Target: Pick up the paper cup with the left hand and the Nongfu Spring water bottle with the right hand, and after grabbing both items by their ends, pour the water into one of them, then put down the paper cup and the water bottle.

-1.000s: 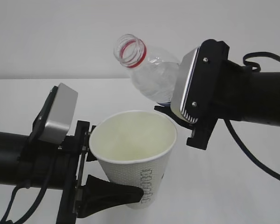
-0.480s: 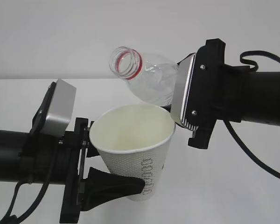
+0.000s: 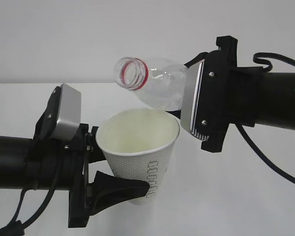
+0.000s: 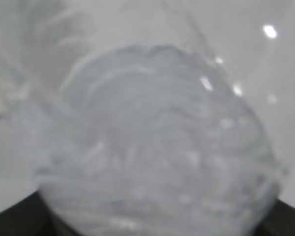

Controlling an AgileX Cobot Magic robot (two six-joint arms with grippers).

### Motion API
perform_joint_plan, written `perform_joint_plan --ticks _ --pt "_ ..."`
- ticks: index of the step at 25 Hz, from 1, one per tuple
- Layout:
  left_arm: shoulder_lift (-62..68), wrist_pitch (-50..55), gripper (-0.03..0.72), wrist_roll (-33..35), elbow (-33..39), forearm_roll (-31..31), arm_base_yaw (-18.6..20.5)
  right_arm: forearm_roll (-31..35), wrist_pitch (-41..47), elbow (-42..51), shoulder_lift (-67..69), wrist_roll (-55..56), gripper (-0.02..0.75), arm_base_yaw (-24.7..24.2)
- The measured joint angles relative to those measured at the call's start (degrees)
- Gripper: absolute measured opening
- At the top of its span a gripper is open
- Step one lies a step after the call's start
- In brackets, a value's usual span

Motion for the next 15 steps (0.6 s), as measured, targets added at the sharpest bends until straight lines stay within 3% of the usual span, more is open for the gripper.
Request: perform_joint_plan --ticks 15 --pt "-0.8 0.0 0.516 0.0 0.0 2.0 0.0 19.4 0.6 0.0 0.0 -21.1 0.494 0.0"
